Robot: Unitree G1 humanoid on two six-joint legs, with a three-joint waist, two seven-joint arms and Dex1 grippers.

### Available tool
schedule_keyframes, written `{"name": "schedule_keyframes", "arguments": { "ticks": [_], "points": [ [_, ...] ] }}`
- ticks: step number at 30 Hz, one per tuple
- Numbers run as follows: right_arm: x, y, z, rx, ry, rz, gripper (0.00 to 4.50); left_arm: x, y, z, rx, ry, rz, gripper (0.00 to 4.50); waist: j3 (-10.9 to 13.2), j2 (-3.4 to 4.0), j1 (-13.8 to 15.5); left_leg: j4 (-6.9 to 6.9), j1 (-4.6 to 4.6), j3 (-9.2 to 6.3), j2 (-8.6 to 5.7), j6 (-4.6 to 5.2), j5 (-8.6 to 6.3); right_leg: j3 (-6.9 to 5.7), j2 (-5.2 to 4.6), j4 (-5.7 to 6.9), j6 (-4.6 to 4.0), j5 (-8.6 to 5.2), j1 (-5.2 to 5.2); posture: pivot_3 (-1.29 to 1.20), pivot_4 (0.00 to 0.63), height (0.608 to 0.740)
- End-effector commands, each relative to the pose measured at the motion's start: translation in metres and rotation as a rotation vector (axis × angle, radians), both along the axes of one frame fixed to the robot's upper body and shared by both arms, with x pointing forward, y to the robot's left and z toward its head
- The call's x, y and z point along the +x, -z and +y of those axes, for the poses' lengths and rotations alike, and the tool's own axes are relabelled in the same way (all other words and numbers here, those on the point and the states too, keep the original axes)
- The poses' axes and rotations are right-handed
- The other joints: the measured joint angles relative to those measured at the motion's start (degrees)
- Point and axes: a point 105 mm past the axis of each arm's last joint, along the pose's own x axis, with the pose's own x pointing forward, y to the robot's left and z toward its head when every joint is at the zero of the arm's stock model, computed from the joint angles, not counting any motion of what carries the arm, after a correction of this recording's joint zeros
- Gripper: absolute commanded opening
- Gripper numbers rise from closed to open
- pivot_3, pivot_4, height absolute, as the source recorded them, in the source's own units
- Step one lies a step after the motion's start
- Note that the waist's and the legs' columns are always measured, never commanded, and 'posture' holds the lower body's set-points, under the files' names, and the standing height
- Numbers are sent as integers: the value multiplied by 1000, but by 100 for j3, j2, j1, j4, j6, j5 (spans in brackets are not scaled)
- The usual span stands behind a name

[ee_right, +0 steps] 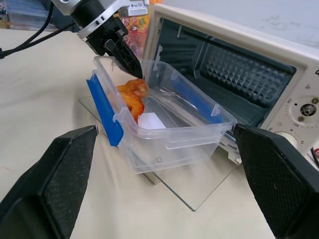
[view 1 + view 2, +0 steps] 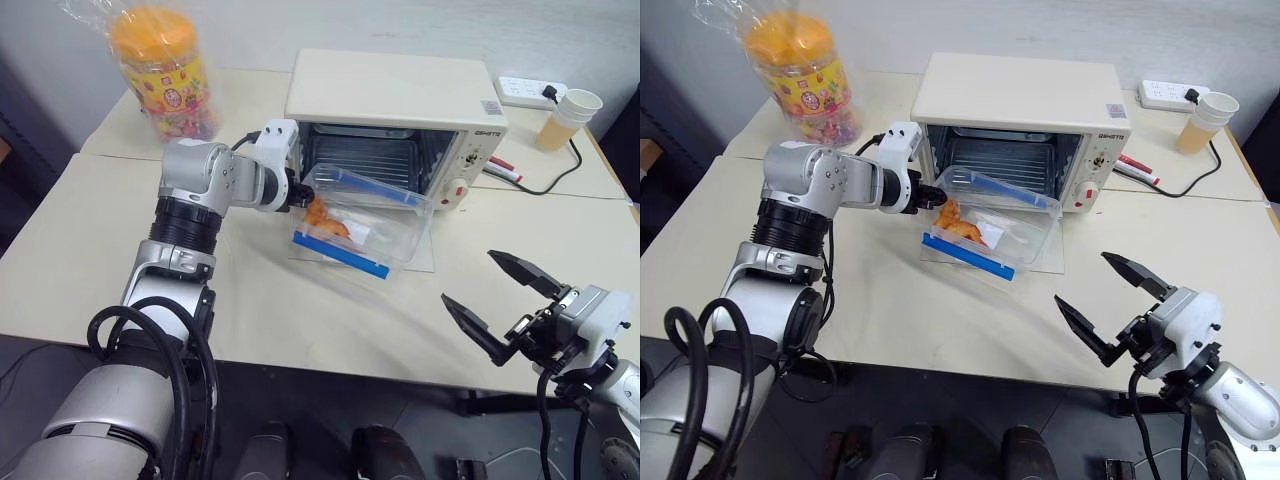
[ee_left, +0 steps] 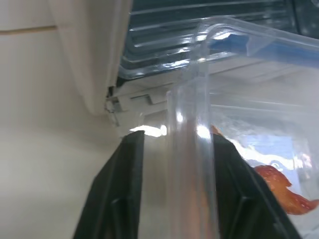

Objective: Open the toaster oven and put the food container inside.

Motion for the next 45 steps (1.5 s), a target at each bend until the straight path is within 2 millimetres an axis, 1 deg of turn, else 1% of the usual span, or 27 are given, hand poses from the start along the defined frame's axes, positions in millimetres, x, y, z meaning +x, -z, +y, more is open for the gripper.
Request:
{"name": "schedule_keyframes", "arguments": {
  "ticks": [1, 2, 5, 6, 8, 9, 11, 14, 15, 17, 18, 19, 20, 21, 22, 23, 24, 26, 27, 29, 30, 31, 35, 38, 40, 42, 45],
  "points": [
    [-4, -8, 1, -9, -6, -31, 4500, -6, -21, -8, -79, 53, -70, 2873, 0, 0, 0, 0, 0, 0, 0, 0, 0, 1, 0, 1, 0, 0, 0, 0, 150, 740],
    [-4, -8, 0, -12, -7, -28, 4500, -6, -28, -7, -114, 63, -100, 3043, 0, 0, 0, 0, 0, 0, 0, 0, 0, 1, -1, 1, 0, 0, 0, 0, 150, 740],
    [-4, -6, -1, -22, -13, -11, 4500, -8, -46, 1, -199, 107, -182, 3043, 0, 0, -9, 1, -1, 0, 1, 0, 0, 0, 0, 2, 0, 0, -1, 0, 150, 740],
    [-4, -6, -1, -26, -18, -4, 4500, -9, -50, 7, -202, 128, -204, 3043, 0, 0, -15, 1, -1, 0, 2, 0, 0, 0, 1, 2, 0, 0, -1, 0, 150, 740],
    [-4, -4, -2, -30, -25, 11, 4500, -6, -53, 25, -196, 113, -261, 3043, 0, 1, -41, -1, 0, 3, 2, 0, 0, 1, 3, 3, 0, 0, -3, 0, 150, 740],
    [-4, -4, -2, -31, -27, 16, 4500, -5, -54, 30, -198, 106, -279, 3043, 0, 1, -49, -2, 2, 5, 4, 0, 0, 2, 5, 5, 0, 0, -3, 0, 150, 740],
    [-5, -2, -2, -26, -46, 47, 4500, -16, -60, 37, -230, 236, -350, 3043, -1, 1, -45, -1, 3, 3, 6, -2, 1, 1, 7, 7, 0, 0, -3, 0, 150, 740],
    [-10, 4, 5, -16, -109, 126, 4500, -28, -54, 57, -209, 349, -421, 2557, -1, 1, -49, 0, 3, 4, 5, -2, 1, 2, 5, 6, 0, 0, -2, 0, 150, 740],
    [-11, 9, 10, -25, -138, 170, 4315, -32, -48, 68, -208, 381, -422, 2228, 0, 1, -47, 0, 2, 3, 5, -1, 1, 0, 5, 4, -1, 0, -1, 0, 150, 740],
    [-11, 19, 21, -28, -176, 247, 4023, -43, -27, 85, -173, 444, -359, 1804, -1, 1, -62, 2, 2, 2, 6, -1, 1, 0, 6, 3, -1, 0, 1, 0, 150, 740],
    [-10, 21, 23, -30, -183, 263, 3658, -45, -21, 89, -161, 458, -340, 1461, -1, 1, -71, 1, 3, 2, 8, -1, 1, 1, 7, 2, -2, -1, 1, 0, 150, 740],
    [-9, 24, 27, -36, -192, 278, 3440, -47, -15, 92, -157, 477, -331, 1267, 0, 1, -69, 0, 3, 1, 9, -1, 1, 1, 8, 3, -3, -1, 1, 0, 150, 740],
    [-6, 28, 31, -44, -195, 296, 3141, -51, -10, 92, -132, 521, -359, 976, 0, 1, -63, 4, 2, -3, 10, -1, 1, 2, 8, 2, -3, -1, 3, 0, 150, 740],
    [-4, 33, 38, -60, -205, 306, 2886, -59, 1, 91, -85, 595, -389, 756, -1, 1, -57, 7, 2, -5, 9, 0, 0, 3, 6, 1, -4, -1, 6, 0, 150, 740],
    [1, 36, 42, -59, -200, 319, 2607, -68, 13, 89, -70, 654, -369, 497, -1, 1, -58, 11, 4, -8, 8, 2, 0, 6, 1, -3, -4, -1, 13, 0, 150, 740],
    [5, 38, 46, -62, -197, 320, 2364, -73, 27, 89, -39, 681, -334, 288, -1, 1, -63, 13, 6, -7, 7, 4, -1, 10, -3, -7, -4, -1, 14, 0, 150, 740],
    [9, 39, 49, -72, -193, 318, 2030, -76, 37, 87, -15, 704, -321, 13, -1, 2, -61, 12, 6, -12, 7, 4, -1, 18, -8, -7, -4, -1, 18, 0, 150, 740],
    [21, 38, 52, -84, -166, 279, 1419, -85, 50, 80, 17, 767, -320, 0, 0, 1, -36, 14, 2, -22, 6, 5, -2, 22, -15, -6, -4, -2, 19, 0, 150, 740],
    [26, 37, 54, -76, -156, 269, 1196, -88, 54, 77, 18, 791, -331, 0, 0, 1, -36, 18, -3, -28, 6, 6, -2, 21, -23, -6, -5, -2, 17, 0, 150, 740],
    [36, 36, 59, -70, -156, 267, 581, -90, 52, 64, -50, 791, -370, 0, 0, 1, -15, 22, -8, -32, 3, 7, -2, 16, -38, -4, -5, -1, 17, 0, 150, 740],
    [39, 36, 62, -68, -164, 276, 375, -90, 51, 59, -63, 787, -398, 0, 0, 1, -1, 26, -10, -33, 1, 9, -3, 15, -41, -4, -5, -1, 15, 0, 150, 740],
    [41, 36, 64, -70, -174, 279, 40, -89, 51, 54, -65, 786, -420, 0, 0, 1, 0, 30, -13, -40, -1, 12, -4, 8, -44, -3, -5, -1, 17, 0, 150, 740],
    [51, 31, 75, -43, -203, 291, 40, -85, 51, 35, -104, 760, -469, 0, 0, 1, -20, 41, -23, -44, -4, 18, -7, 0, -45, 2, -4, -1, 16, 0, 150, 740],
    [62, 27, 78, -46, -191, 280, 40, -78, 54, 20, -76, 737, -508, 0, 0, 1, -40, 51, -37, -45, -3, 19, -7, -8, -42, 14, -4, -1, 4, 0, 150, 740],
    [74, 26, 74, -60, -158, 264, 40, -67, 54, 14, -65, 667, -535, 0, 0, 1, -44, 61, -53, -45, -5, 19, -7, -13, -39, 28, -4, -1, -13, 0, 150, 740],
    [87, 25, 65, -92, -124, 236, 40, -53, 52, 10, -84, 567, -558, 0, 0, 1, -40, 70, -68, -42, -10, 23, -5, -36, -35, 43, -2, 0, -31, 0, 150, 740],
    [102, 22, 54, -124, -91, 202, 40, -42, 48, 3, -135, 481, -573, 0, 0, 1, -38, 74, -75, -38, -15, 28, -2, -53, -38, 50, 0, 1, -40, 0, 150, 740]
  ]
}}
